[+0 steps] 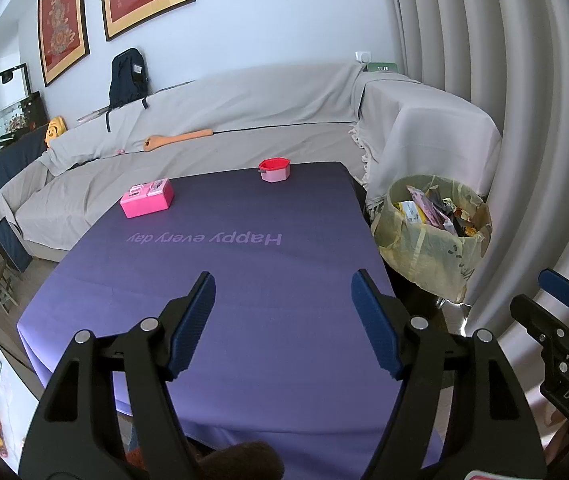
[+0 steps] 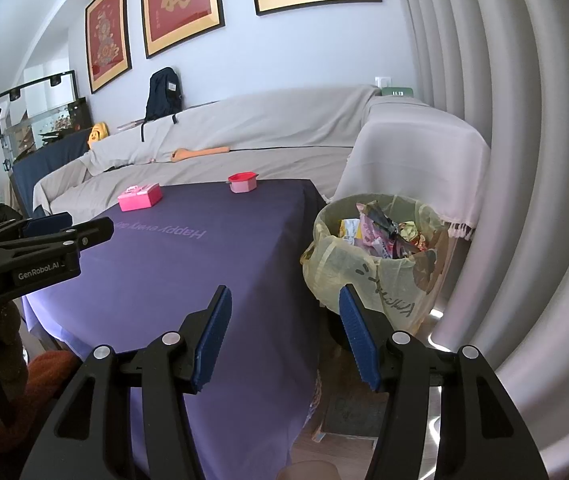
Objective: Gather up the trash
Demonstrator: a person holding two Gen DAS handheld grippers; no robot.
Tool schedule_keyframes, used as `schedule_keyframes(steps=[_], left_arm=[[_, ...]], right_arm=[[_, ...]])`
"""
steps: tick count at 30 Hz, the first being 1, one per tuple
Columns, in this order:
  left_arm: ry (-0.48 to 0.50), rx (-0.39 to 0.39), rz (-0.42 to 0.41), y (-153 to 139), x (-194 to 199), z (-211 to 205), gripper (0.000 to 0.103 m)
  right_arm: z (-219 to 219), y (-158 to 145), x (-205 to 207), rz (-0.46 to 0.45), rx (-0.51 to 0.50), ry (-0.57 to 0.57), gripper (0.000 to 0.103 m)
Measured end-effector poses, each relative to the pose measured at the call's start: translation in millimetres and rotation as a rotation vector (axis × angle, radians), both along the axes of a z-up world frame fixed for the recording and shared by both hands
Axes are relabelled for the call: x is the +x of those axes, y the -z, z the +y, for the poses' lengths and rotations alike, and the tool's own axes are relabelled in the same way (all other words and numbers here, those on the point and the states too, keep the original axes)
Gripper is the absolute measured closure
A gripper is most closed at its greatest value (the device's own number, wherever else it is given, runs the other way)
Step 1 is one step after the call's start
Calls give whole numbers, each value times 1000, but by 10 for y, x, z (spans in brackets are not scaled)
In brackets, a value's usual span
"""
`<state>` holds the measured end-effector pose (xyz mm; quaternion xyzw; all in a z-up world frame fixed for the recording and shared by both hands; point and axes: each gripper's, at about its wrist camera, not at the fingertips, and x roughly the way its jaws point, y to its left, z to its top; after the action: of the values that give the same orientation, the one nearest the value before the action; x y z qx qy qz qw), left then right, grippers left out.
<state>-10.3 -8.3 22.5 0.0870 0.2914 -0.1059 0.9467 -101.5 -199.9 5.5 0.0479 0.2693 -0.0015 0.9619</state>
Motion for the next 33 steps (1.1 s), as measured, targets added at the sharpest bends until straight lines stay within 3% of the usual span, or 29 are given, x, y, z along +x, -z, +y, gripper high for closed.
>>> schedule_keyframes(steps=[26, 31, 33], left_arm=[[15, -3, 12, 13, 25, 4, 36], [46, -14, 55, 59, 125, 29, 36], [52, -17, 120, 120, 303, 68, 36]], right_arm=[[-30, 4, -17, -1, 3, 9, 50], [-28, 29, 11, 9, 5, 3, 50], [-10, 58, 91, 23, 8, -12, 50]])
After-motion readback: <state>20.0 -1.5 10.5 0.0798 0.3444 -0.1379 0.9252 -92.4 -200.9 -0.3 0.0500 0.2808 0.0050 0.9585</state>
